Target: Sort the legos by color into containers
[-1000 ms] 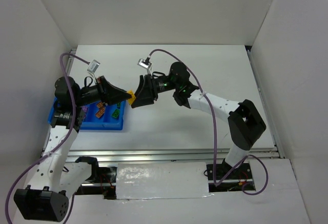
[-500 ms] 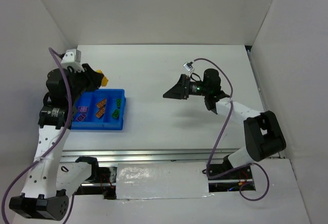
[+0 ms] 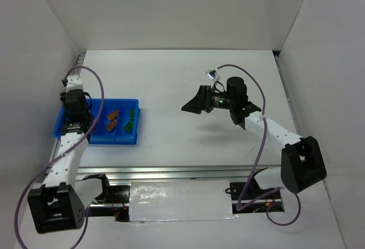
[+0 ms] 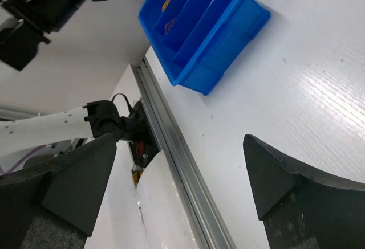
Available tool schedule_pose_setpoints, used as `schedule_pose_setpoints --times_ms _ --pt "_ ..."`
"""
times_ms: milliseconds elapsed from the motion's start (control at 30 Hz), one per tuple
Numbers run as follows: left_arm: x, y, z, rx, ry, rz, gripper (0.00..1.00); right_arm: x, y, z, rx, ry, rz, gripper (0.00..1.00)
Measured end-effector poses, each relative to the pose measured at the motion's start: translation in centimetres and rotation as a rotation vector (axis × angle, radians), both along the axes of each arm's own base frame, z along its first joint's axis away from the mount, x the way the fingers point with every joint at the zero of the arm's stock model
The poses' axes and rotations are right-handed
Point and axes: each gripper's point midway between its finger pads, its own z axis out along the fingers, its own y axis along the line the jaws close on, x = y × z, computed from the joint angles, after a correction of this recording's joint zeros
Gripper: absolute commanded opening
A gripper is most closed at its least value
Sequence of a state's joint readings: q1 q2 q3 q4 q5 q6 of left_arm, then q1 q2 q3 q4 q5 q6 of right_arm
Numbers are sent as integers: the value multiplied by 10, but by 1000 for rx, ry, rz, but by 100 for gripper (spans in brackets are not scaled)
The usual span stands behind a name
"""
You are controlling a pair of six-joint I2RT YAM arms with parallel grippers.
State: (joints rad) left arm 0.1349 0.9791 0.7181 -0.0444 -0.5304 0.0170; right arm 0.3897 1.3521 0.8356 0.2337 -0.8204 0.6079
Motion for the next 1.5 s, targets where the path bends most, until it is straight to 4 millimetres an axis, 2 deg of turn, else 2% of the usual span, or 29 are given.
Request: schedule_pose_setpoints --times_ms 67,233,333,533,567,600,833,900,967,1100,1233,1300,1400,1500 --pt "1 18 -9 61 21 74 0 -2 -2 7 2 -19 -7 100" --pt "1 43 -50 145 142 144 0 -8 -7 27 14 -85 -22 100" --pt "9 52 -64 160 170 158 8 -12 -8 36 23 -112 -21 100" --pt "17 60 -91 164 216 179 43 -15 -7 37 24 -111 -11 100" --pt "17 62 -94 160 221 185 78 -16 -7 37 24 -110 -8 100" --pt "16 63 -95 161 225 193 99 -17 -6 37 24 -109 -5 100" --pt "17 69 -84 156 159 238 100 -19 -4 33 24 -95 17 100" --pt "20 69 -71 157 134 242 99 -18 -4 30 21 -86 19 100" --pt "27 71 -47 160 80 244 99 -17 -3 27 18 -78 19 100" --pt "39 72 23 158 -98 256 100 -16 -3 26 16 -80 18 100" --pt "39 60 78 74 -254 229 100 -13 -4 24 2 -81 4 100" --pt "39 45 107 -15 -348 172 99 -10 -6 22 -13 -80 -17 100" --pt "30 10 152 -132 -474 12 99 -2 -9 20 -47 -75 -64 100" --pt "13 -27 178 -222 -537 -134 100 13 -18 25 -108 -78 -162 100"
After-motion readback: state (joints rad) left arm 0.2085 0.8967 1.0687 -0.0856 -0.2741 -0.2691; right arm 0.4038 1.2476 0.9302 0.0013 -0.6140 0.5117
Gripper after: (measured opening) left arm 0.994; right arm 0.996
